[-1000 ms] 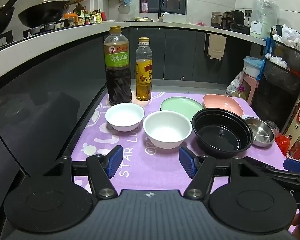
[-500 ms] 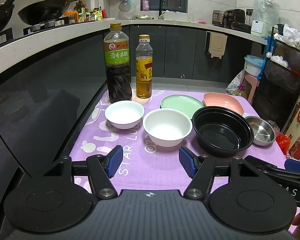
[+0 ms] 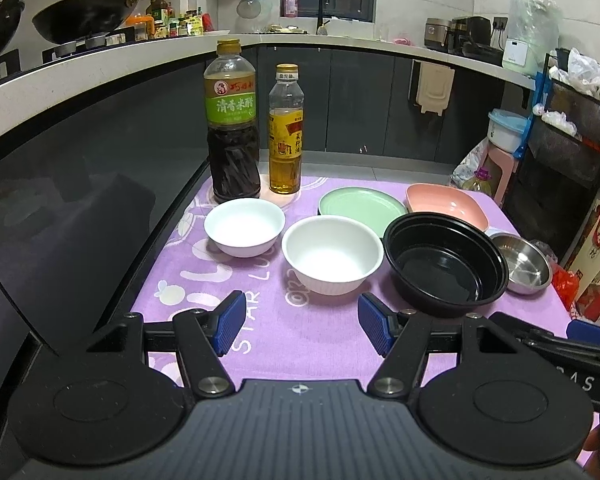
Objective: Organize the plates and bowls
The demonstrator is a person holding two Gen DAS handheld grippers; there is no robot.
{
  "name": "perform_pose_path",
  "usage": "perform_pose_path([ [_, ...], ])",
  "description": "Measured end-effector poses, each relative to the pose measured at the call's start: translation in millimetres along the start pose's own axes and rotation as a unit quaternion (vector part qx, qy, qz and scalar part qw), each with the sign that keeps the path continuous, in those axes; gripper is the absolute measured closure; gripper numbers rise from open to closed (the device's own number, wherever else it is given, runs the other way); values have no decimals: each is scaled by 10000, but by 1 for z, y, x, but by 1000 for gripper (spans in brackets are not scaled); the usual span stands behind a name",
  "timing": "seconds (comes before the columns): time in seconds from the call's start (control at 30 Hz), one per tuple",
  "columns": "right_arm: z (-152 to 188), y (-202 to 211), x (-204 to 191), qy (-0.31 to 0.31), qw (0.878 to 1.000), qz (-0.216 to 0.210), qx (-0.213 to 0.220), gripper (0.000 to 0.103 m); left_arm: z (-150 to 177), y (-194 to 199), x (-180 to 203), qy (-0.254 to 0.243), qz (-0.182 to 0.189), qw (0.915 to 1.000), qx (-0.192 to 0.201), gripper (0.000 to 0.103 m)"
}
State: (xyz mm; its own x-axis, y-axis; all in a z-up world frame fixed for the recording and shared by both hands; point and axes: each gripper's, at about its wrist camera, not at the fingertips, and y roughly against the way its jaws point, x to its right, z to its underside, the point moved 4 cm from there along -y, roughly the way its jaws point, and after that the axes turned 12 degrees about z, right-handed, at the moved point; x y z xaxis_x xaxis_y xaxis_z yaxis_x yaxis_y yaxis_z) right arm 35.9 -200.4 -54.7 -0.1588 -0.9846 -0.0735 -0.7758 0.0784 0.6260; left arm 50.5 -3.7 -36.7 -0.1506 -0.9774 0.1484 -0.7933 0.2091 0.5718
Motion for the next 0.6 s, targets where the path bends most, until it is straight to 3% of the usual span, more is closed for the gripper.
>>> perform_pose_path([
  [0.6,-5,-12,1,-35,9998,10,-201,41,-2,-18,-2,77,32,9998,-172,44],
])
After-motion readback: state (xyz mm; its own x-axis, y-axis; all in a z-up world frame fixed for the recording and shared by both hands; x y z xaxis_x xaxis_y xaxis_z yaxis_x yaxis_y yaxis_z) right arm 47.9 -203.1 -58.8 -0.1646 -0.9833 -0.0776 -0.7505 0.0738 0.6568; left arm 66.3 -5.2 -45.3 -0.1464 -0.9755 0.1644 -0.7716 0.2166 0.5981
